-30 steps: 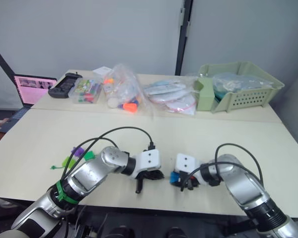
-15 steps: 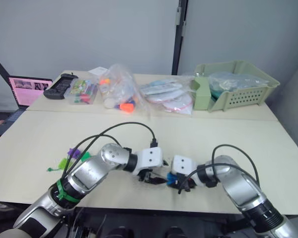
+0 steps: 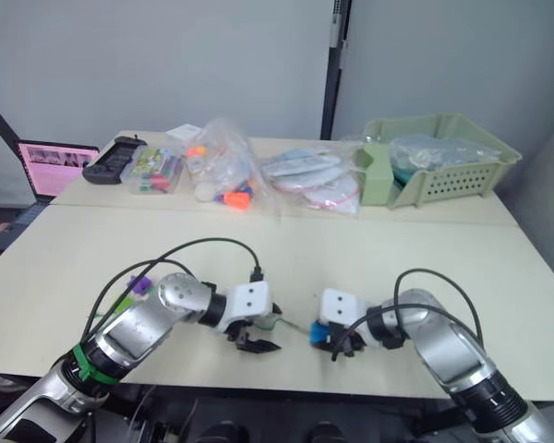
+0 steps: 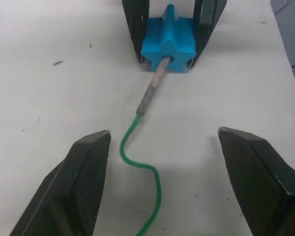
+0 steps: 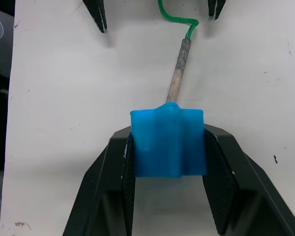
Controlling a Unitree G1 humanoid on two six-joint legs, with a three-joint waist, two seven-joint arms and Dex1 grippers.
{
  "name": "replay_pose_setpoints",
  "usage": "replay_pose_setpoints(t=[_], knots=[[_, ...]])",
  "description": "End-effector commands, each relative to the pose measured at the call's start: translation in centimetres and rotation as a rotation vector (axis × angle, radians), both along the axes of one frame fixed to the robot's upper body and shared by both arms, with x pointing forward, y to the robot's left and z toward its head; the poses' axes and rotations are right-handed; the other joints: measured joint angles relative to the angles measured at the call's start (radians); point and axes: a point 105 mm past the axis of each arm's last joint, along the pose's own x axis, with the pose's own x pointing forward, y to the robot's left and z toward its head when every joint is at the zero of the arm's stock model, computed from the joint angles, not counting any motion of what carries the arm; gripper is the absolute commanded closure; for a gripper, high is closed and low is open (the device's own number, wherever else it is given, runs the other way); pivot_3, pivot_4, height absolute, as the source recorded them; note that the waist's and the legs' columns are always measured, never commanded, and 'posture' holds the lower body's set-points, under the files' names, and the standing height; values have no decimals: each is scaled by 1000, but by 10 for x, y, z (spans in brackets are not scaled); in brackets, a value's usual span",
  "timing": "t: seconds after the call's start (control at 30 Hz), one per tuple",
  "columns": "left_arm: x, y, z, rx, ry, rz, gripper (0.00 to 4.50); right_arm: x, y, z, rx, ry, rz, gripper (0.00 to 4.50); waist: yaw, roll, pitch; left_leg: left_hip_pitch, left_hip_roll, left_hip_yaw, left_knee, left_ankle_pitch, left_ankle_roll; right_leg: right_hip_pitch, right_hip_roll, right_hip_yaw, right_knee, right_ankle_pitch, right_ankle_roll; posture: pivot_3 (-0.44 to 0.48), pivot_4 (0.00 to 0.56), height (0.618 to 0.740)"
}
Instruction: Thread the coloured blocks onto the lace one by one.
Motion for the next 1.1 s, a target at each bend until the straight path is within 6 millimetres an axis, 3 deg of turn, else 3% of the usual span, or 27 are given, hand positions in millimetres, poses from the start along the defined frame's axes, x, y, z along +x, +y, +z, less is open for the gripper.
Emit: replay_pose_setpoints(t=[0.03, 0.4, 0.57, 0.87, 1.1], knots=[[3, -6, 8, -44, -39, -11, 1089, -8, 3, -10, -9, 45, 21, 3139, 0, 0, 0, 0, 0, 0, 0, 0, 0, 0, 0, 0, 0, 0, 0, 0, 150, 740], [4, -16, 6, -62, -42, -43, 4484, -11, 0, -10, -11, 50, 9, 3139, 0, 0, 0, -1, 0, 0, 0, 0, 0, 0, 0, 0, 0, 0, 0, 0, 150, 740], [4, -19, 8, -69, -50, -49, 4500, -11, 1, -10, -9, 49, 4, 3139, 0, 0, 0, -1, 0, 0, 0, 0, 0, 0, 0, 0, 0, 0, 0, 0, 150, 740], [-9, -41, 12, -108, -39, -103, 4500, -10, 1, -10, -8, 48, 1, 3139, 0, 0, 0, -1, 0, 0, 0, 0, 0, 0, 0, 0, 0, 0, 0, 0, 150, 740], [-3, -35, 17, -100, -46, -81, 4500, -10, 1, -10, -9, 47, 1, 3139, 0, 0, 0, 0, 0, 0, 0, 0, 0, 0, 0, 0, 0, 0, 0, 0, 150, 740]])
